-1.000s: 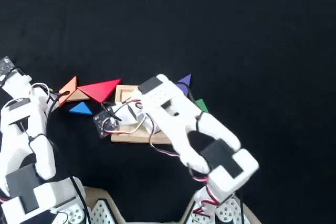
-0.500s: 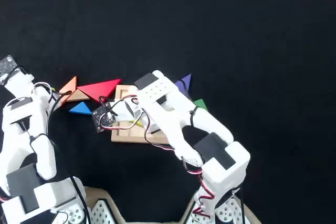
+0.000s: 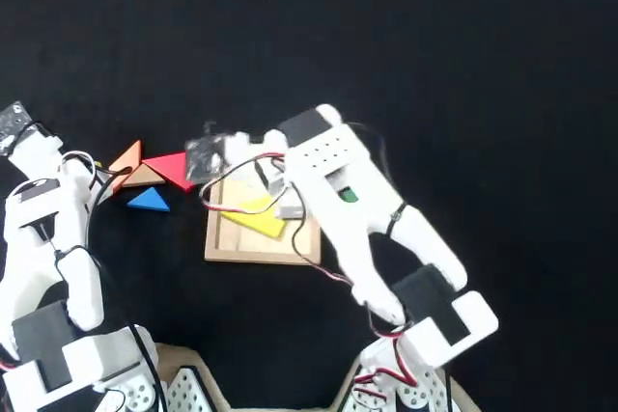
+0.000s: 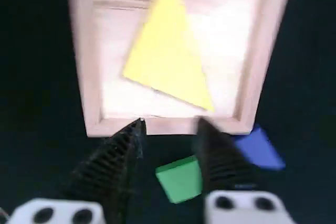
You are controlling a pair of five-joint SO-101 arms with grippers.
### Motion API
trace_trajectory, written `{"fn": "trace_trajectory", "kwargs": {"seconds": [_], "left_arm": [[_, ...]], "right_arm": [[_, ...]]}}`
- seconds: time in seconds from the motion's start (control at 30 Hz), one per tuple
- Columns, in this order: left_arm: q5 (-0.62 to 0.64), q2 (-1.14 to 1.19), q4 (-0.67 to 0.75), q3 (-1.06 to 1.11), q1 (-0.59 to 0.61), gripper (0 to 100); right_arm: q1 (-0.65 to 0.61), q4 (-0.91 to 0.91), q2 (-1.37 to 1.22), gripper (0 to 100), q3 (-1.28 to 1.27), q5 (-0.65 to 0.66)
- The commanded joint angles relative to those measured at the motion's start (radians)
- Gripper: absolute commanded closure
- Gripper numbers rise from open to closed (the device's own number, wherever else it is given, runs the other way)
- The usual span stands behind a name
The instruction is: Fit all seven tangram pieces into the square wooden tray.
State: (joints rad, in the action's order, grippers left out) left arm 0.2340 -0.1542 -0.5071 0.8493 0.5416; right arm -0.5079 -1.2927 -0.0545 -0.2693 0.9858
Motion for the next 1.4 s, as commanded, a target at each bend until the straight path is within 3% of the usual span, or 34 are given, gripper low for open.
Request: {"fn": "trace_trajectory", "kwargs": {"seconds": [0.0, 0.33, 0.8, 1.37], "left_arm": [[0.006, -0.003, 0.015, -0.008, -0.018, 82], [0.006, -0.003, 0.015, -0.008, -0.019, 82], [0.005, -0.003, 0.015, -0.008, -0.033, 82], [0.005, -0.005, 0.015, -0.008, -0.033, 82]], "right_arm": [[0.055, 0.176, -0.002, 98.7, -0.096, -0.115], [0.057, 0.229, -0.114, 98.8, -0.097, -0.173], [0.051, 0.221, -0.274, 98.8, 0.163, -0.175], [-0.135, 0.229, -0.268, 98.8, 0.177, -0.18]]}}
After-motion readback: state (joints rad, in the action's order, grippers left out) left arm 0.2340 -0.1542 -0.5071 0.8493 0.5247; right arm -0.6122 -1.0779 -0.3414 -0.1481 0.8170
